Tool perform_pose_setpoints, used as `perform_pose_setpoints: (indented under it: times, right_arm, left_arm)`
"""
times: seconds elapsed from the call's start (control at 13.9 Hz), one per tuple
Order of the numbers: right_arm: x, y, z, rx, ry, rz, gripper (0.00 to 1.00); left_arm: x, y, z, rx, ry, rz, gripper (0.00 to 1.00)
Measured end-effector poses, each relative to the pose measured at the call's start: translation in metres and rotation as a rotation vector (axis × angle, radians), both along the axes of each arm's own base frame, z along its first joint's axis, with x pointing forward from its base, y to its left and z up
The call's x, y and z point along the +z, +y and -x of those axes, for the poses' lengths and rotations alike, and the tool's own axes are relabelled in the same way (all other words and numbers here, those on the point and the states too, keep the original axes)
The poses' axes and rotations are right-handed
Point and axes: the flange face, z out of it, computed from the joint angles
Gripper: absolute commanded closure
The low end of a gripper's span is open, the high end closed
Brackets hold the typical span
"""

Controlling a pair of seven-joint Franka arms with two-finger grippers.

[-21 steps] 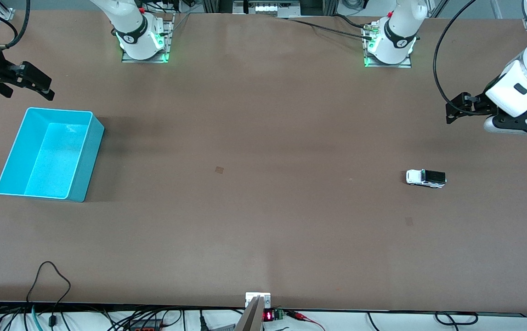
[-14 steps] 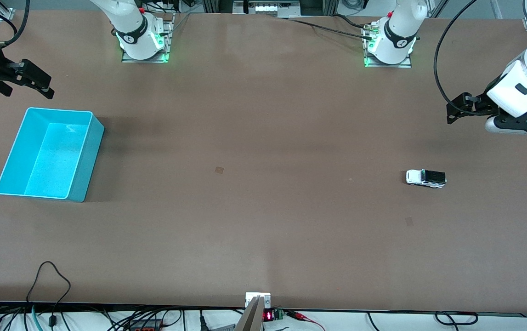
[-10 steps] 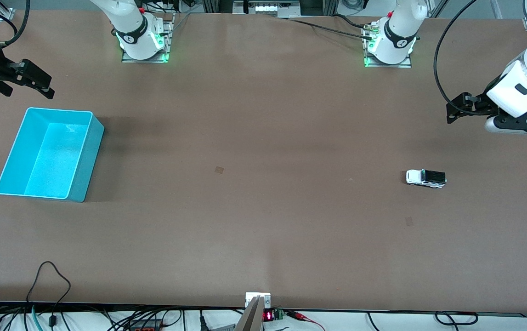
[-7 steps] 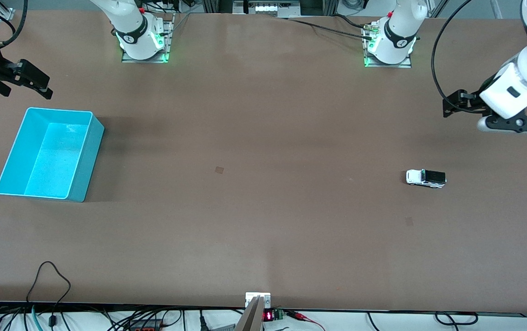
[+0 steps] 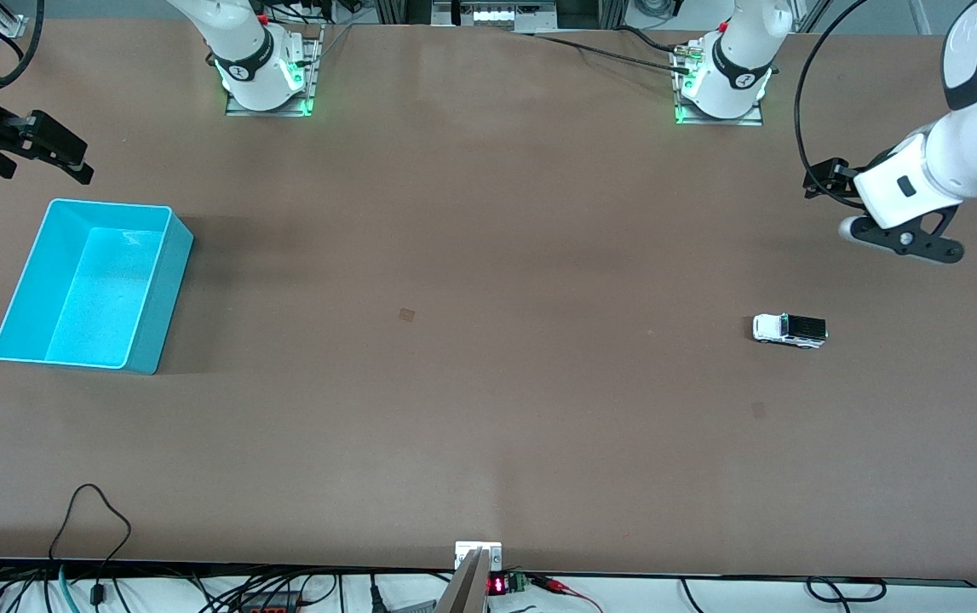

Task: Wind and store white jeep toy
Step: 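Move the left gripper over the white toy jeep, then lower the left gripper and grasp the white jeep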

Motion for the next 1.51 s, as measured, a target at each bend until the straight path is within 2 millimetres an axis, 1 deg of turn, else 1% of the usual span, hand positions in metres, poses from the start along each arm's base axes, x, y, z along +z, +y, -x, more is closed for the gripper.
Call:
perform_pose_setpoints:
  times: [0.14,0.29,0.43,0.57,0.72,0.86,1.0,1.22,1.36,1.43,1.51]
  right_arm:
    - [0.0,0.0,0.0,-0.002,0.0,-0.007,0.0]
    - [0.0,-0.002,0.0,-0.005,0.001,-0.009,0.0]
    - [0.0,-0.004,0.0,-0.009,0.001,-0.01,0.0]
    - [0.0,-0.005,0.0,-0.01,0.001,-0.011,0.0]
    - [0.001,-0.006,0.0,-0.012,0.0,-0.011,0.0]
    - [0.001,-0.007,0.0,-0.012,0.0,-0.011,0.0]
    - [0.001,-0.007,0.0,-0.012,0.0,-0.012,0.0]
    - [0.001,-0.007,0.0,-0.012,0.0,-0.012,0.0]
    - [0.001,-0.007,0.0,-0.012,0.001,-0.012,0.0]
    - [0.0,-0.007,0.0,-0.012,0.001,-0.012,0.0]
    - [0.001,-0.007,0.0,-0.012,0.001,-0.012,0.0]
  left_arm:
    - [-0.009,0.015,-0.004,-0.122,0.022,0.042,0.0]
    - [-0.017,0.031,-0.008,-0.291,0.038,0.072,0.0]
    - [-0.027,0.04,-0.014,-0.432,0.029,0.096,0.0]
    - [-0.047,0.049,-0.017,-0.573,0.045,0.107,0.0]
    - [-0.072,0.056,-0.025,-0.746,0.025,0.096,0.0]
    - [-0.11,0.061,-0.029,-0.871,-0.012,0.104,0.0]
    - [-0.153,0.067,-0.029,-0.979,-0.071,0.115,0.0]
    - [-0.226,0.07,-0.023,-1.097,-0.115,0.145,0.0]
    - [-0.275,0.082,-0.02,-1.127,-0.112,0.179,0.0]
    - [-0.292,0.088,-0.021,-1.146,-0.122,0.187,0.0]
    - [-0.305,0.093,-0.023,-1.172,-0.138,0.19,0.0]
